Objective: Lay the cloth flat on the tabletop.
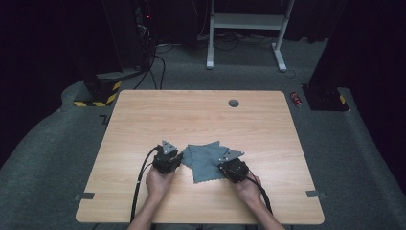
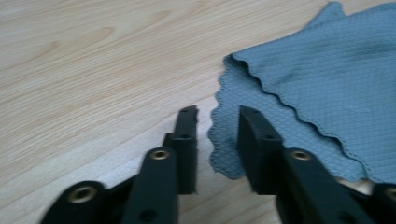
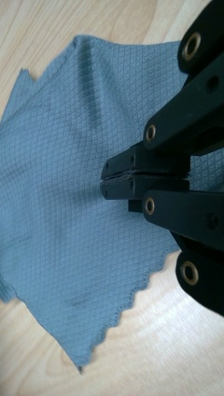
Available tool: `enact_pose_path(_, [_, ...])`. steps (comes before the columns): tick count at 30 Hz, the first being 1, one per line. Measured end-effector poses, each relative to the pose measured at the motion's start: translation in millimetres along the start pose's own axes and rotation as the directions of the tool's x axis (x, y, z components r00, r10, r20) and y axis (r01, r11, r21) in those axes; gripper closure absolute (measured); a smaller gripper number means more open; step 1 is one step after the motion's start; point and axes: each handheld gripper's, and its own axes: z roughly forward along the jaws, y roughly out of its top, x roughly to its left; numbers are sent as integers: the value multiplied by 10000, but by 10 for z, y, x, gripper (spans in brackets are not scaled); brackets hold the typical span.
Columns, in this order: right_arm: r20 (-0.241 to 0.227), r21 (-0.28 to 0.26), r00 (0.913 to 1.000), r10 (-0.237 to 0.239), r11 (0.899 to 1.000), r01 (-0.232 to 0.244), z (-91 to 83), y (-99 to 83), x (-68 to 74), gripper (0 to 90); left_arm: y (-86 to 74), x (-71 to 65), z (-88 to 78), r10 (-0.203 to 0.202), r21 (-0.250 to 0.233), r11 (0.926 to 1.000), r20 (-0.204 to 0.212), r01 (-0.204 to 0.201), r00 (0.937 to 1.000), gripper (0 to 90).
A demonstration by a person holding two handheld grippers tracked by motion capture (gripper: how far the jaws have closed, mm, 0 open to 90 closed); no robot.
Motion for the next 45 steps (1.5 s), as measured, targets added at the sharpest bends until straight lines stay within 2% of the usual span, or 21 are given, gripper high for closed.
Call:
enact_pose_path(3, [-185,40,9998,-112,9999,113,-26,-17,50,887,6,1,8,-92,1,10000,276,92,9996,812])
enact_pose_path(4, [-301,60,9992,-260,9996,262,-44,-29,93,888,10,2,13,-72,4,10000,373,72,9993,864])
enact_pose_path(8, [-548,76,9973,-481,9988,486,-81,-57,170,888,28,39,23,-173,109,9998,702,166,9974,889])
enact_pose_path(11, [-840,89,9947,-597,9981,607,-127,-98,265,888,41,58,21,-131,207,9997,634,118,9979,891])
enact_pose_path(14, [-1072,143,9907,-841,9962,862,-162,-118,333,884,30,61,2,-333,194,9993,663,321,9972,880])
enact_pose_path(15, [-1121,176,9896,-897,9956,923,-169,-119,343,874,19,63,-11,-498,122,9987,778,490,9957,855])
enact_pose_path(18, [-1202,-68,9898,-758,9971,755,-195,-103,315,809,6,66,-52,-928,5,9957,835,931,9922,682])
enact_pose_path(21, [-879,-526,9956,-328,9982,283,-270,2,193,769,14,61,-57,-1368,50,9905,1238,1372,9828,554])
enact_pose_path(22, [-786,-664,9968,-151,9977,99,-293,47,139,761,16,52,-58,-1382,19,9903,1257,1391,9824,530])
enact_pose_path(24, [-612,-893,9979,195,9957,-250,-327,140,12,739,14,26,-54,-1332,19,9910,1247,1340,9832,500])
enact_pose_path(25, [-415,-1005,9977,544,9932,-583,-330,230,-117,721,8,19,-46,-1252,30,9921,1164,1257,9853,478])
enact_pose_path(26, [-415,-1005,9977,544,9932,-583,-330,230,-117,721,0,13,-37,-1229,56,9924,1108,1230,9862,478])
enact_pose_path(30, [-133,-843,9952,966,9917,-974,-253,378,-301,663,-32,3,-31,-1053,-79,9943,782,1063,9914,466])
enact_pose_path(32, [42,-671,9943,1062,9921,-1056,-140,472,-377,615,-30,-16,-29,-920,-57,9957,659,925,9936,443])
enact_pose_path(33, [42,-671,9943,1062,9921,-1056,-140,472,-377,615,-30,-16,-29,-920,-57,9957,659,925,9936,438])
enact_pose_path(36, [127,-422,9930,1173,9923,-1167,-4,522,-398,607,-23,-53,-25,-571,20,9984,474,571,9972,422])
enact_pose_path(38, [127,-67,9937,1114,9938,-1113,97,536,-413,620,-31,-74,-38,-501,-91,9987,632,507,9967,406])
enact_pose_path(41, [-133,452,9928,1190,9919,-1183,226,549,-445,687,-16,-163,-87,99,-318,9995,700,-77,9975,406])
enact_pose_path(45, [-205,885,9942,1051,9907,-1029,312,572,-449,767,43,-286,-132,524,-224,9985,1104,-503,9925,381])
